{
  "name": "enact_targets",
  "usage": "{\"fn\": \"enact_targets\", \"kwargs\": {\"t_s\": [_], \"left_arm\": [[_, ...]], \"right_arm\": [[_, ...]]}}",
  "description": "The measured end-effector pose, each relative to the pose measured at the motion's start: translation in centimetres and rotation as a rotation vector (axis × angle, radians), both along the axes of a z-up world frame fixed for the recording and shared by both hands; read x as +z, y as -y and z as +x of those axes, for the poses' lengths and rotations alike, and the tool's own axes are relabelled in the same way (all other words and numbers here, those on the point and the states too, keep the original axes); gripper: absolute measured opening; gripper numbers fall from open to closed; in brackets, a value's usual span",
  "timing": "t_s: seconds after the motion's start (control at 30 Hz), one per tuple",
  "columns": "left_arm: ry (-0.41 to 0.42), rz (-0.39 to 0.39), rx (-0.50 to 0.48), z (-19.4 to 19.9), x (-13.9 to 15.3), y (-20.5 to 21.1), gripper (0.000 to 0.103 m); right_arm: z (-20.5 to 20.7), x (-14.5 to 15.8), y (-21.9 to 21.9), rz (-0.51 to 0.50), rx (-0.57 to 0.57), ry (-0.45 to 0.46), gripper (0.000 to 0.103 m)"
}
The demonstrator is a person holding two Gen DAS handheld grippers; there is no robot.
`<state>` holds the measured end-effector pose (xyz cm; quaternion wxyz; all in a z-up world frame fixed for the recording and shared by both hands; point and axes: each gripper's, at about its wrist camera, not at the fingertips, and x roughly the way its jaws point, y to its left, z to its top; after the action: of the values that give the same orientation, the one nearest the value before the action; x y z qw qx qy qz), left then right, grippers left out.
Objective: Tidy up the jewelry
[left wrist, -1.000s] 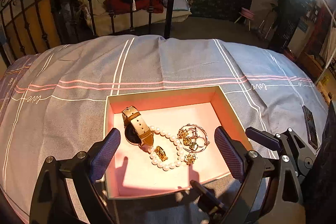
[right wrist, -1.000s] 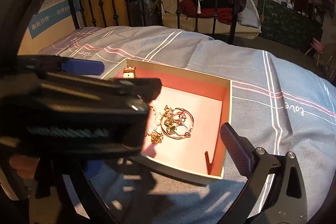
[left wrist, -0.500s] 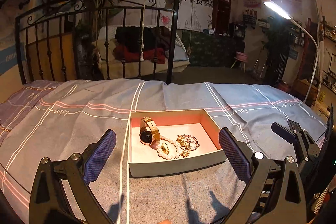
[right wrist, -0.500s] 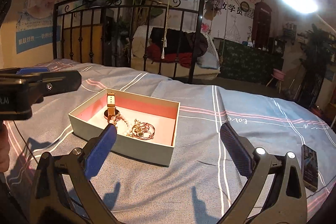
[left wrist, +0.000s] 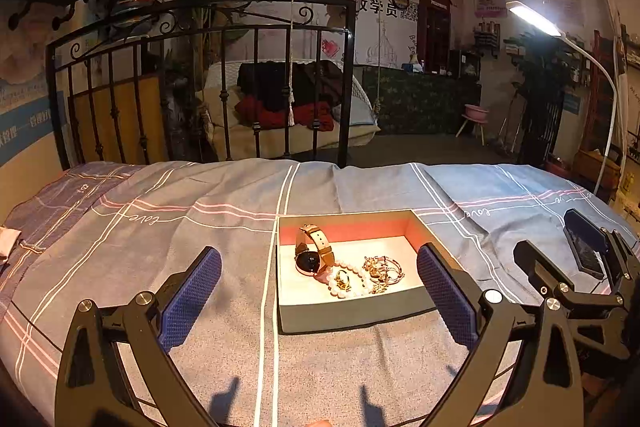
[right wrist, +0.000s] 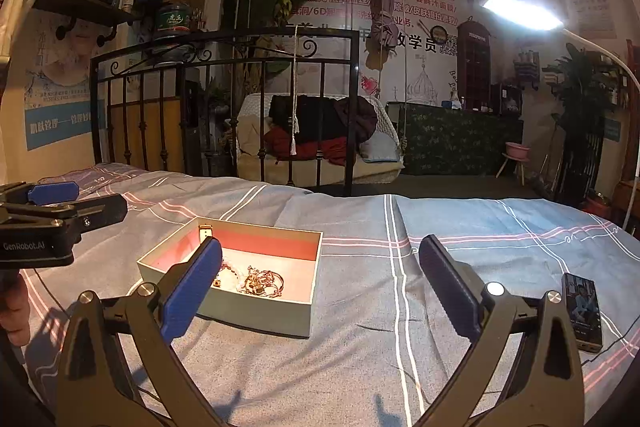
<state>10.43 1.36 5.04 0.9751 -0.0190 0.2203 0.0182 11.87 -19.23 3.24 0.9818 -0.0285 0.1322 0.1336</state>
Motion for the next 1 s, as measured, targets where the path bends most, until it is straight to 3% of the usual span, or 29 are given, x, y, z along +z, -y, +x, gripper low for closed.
{"fn": "enact_targets", "kwargs": {"t_s": [1.0], "left_arm": [[-0.029, 0.008, -0.016, 0.35, -0.53, 0.32, 0.096]], "right_arm": [[0.82, -0.56, 0.12, 0.008, 0.009, -0.029, 0.097]]}}
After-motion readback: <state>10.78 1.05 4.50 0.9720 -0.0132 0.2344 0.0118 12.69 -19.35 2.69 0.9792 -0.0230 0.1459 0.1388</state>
